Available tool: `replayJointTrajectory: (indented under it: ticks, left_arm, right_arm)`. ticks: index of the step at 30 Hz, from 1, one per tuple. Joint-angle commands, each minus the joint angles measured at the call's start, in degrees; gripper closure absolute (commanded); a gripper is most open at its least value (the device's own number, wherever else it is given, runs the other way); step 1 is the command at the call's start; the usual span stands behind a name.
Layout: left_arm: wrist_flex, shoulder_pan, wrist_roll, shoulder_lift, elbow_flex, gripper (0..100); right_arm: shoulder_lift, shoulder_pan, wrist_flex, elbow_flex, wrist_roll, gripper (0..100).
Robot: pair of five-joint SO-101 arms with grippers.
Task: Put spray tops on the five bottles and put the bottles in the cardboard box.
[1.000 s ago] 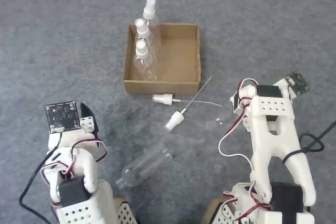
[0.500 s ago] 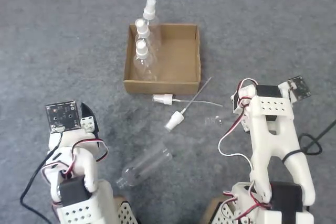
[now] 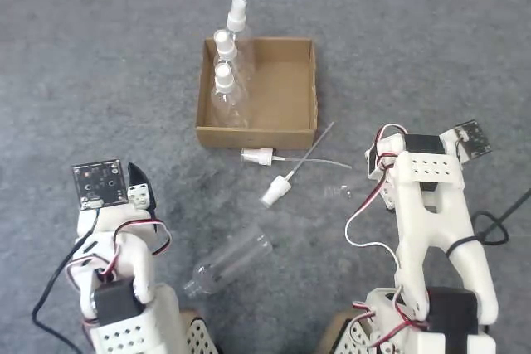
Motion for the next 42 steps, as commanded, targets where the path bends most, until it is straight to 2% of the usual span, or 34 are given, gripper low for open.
replayJointTrajectory:
  ticks: [1, 8, 16, 26, 33, 36, 38, 42]
  left_arm:
    - [-2.0, -0.2, 0.5, -0.7, -0.7, 91]
    - [-2.0, -0.2, 0.5, -0.7, -0.7, 91]
    - [-2.0, -0.2, 0.5, -0.7, -0.7, 91]
    - [-2.0, -0.2, 0.5, -0.7, -0.7, 91]
    - [-2.0, -0.2, 0.5, -0.7, -0.7, 91]
    - [-2.0, -0.2, 0.5, -0.7, -0.7, 91]
    - [-2.0, -0.2, 0.5, -0.7, -0.7, 91]
    - [-2.0, -0.3, 0.5, -0.7, -0.7, 91]
  right_arm:
    - [-3.4, 0.4, 0.0, -0.5, 0.1, 83.2]
    - [-3.5, 0.8, 0.0, -0.8, -2.4, 82.9]
    - [-3.5, 0.3, 0.0, -0.8, -2.9, 66.7]
    - [-4.6, 0.2, 0.4, -1.1, -2.6, 66.5]
    - [-15.0, 0.2, 14.0, -9.4, -1.8, 66.6]
    - [-18.0, 0.3, 15.9, -10.6, 4.0, 66.6]
    - [-19.5, 0.3, 16.3, -10.3, 11.5, 66.6]
    - [-21.6, 0.7, 20.4, -10.1, 36.3, 66.6]
